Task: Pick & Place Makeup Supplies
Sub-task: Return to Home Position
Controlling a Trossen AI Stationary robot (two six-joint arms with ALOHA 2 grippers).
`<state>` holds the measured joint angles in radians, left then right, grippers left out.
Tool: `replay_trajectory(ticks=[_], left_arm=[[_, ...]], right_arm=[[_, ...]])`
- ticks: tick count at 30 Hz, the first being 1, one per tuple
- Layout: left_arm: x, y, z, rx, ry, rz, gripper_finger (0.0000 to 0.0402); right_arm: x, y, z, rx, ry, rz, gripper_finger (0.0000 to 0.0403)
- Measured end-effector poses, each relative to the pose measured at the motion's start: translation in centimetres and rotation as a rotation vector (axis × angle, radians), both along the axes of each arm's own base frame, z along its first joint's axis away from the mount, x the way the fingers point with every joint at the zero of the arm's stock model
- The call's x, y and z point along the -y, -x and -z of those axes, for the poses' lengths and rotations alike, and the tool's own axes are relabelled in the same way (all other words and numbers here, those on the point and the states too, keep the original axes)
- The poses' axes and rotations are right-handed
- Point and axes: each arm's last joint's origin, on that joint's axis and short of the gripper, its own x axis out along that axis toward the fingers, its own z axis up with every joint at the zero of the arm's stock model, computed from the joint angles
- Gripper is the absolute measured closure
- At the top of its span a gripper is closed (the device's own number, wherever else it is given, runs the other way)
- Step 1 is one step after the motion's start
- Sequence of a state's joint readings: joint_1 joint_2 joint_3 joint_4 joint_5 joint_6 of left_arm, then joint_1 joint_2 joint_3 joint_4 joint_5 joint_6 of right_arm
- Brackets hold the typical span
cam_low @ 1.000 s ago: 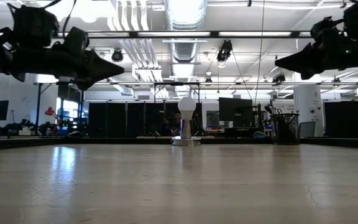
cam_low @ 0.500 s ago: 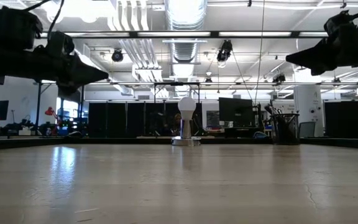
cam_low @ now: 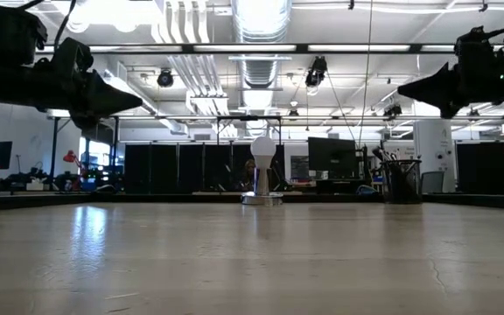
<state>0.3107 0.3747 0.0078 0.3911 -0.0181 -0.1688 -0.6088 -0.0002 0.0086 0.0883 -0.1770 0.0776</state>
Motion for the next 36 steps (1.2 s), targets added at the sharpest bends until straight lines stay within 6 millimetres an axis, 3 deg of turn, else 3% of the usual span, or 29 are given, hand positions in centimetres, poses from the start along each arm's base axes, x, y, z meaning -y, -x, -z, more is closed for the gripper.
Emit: replay_trajectory(ticks=[6,13,24,36], left_arm=[[0.1,0.4,-0.2,0.016,-0.004,-0.003,0.0401],[0.2,0.8,0.2,-0.031,-0.015,-0.035,0.0402],[0.3,1.3,0.8,-0.086,-0.012,-0.023,0.0402],[0.7,2.3,0.1,-0.008,-0.094,-0.038,0.0402]], right_arm=[[-1.4,-0.7,-0.1,0.001,0.03,-0.024,0.0395],[-3.1,-1.2,-0.2,0.003,0.066,-0.18,0.0395],[-3.4,-1.4,0.8,-0.093,0.034,-0.245,0.0394],[-3.3,-1.4,0.7,-0.115,0.118,-0.24,0.0394]])
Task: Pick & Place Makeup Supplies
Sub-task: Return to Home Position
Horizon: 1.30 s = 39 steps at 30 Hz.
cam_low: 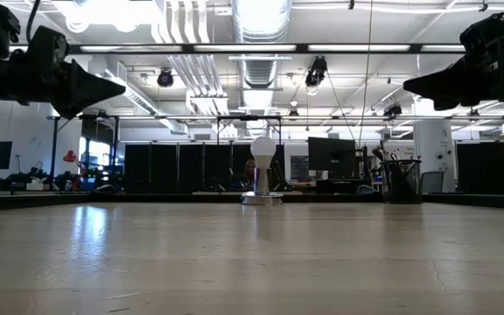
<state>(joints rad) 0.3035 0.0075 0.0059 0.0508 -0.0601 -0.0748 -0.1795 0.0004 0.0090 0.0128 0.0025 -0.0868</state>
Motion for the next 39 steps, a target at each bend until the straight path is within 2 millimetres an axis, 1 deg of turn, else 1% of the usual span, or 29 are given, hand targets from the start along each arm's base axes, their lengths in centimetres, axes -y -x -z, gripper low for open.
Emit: replay_trajectory(ticks=[4,9,12,39], left_arm=[[0.0,0.02,0.12,-0.009,0.008,-0.002,0.0401],[-0.05,-0.15,0.46,-0.014,0.109,0.001,0.0401],[-0.06,-0.2,0.52,-0.015,0.128,0.001,0.0401],[-0.08,-0.19,0.35,-0.007,0.127,-0.003,0.0401]], right_arm=[[0.0,-0.01,0.02,-0.002,-0.002,0.0,0.0394],[0.0,-0.01,0.04,-0.003,-0.005,0.0,0.0394],[0.0,-0.02,0.06,-0.005,-0.009,-0.001,0.0394],[0.01,-0.09,0.14,-0.016,-0.011,-0.001,0.0394]])
